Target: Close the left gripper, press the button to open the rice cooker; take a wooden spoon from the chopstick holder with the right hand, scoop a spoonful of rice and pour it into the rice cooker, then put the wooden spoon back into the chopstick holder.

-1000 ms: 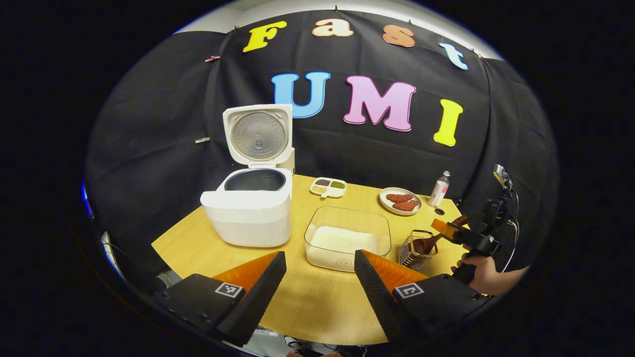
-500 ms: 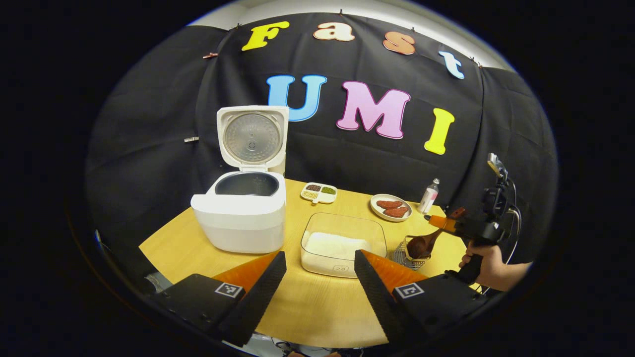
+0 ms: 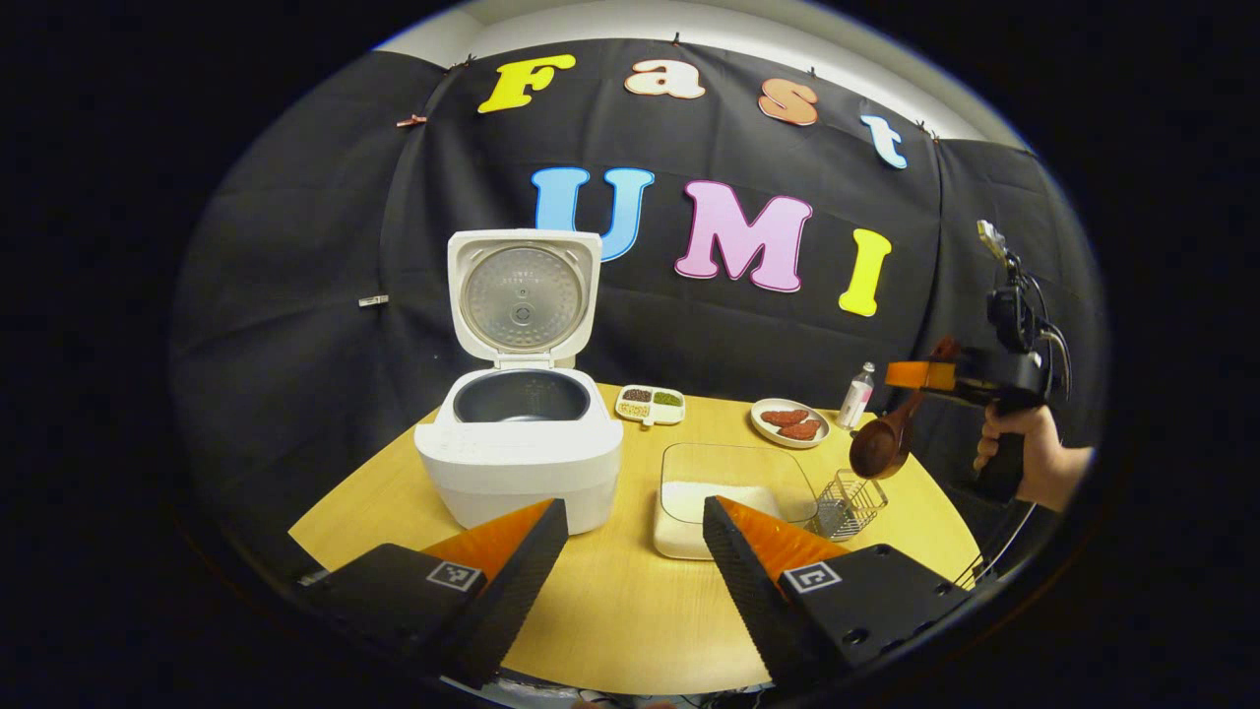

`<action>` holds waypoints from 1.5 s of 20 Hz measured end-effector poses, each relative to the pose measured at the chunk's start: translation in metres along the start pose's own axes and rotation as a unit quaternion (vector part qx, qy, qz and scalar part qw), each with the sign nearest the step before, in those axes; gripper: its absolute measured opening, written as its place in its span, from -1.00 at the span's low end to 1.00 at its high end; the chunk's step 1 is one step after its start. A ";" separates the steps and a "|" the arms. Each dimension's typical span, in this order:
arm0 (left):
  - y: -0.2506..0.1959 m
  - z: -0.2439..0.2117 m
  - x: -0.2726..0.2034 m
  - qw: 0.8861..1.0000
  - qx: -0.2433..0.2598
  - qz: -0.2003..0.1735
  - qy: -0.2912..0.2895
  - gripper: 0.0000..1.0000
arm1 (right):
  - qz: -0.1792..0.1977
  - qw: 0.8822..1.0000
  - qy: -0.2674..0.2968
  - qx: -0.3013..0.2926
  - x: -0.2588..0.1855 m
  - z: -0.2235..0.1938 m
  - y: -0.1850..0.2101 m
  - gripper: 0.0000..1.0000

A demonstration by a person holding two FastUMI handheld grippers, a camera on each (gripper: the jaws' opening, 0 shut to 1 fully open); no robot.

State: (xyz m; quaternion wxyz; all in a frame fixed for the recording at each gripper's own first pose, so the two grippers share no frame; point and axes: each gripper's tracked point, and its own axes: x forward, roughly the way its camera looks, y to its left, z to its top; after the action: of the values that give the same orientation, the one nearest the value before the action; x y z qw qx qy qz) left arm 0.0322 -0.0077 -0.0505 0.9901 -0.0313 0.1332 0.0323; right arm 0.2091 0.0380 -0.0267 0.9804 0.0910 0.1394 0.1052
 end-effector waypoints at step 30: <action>0.107 -0.070 0.039 0.996 -0.032 -0.033 0.075 0.92 | 0.010 0.990 0.121 0.066 0.057 -0.187 0.143 -0.55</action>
State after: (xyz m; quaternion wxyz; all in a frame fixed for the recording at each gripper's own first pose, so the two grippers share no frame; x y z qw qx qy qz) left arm 0.0431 0.0960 -0.1342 0.9764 -0.0701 0.2045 0.0012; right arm 0.1818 0.2168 -0.1875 0.9470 0.1439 0.2628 0.1157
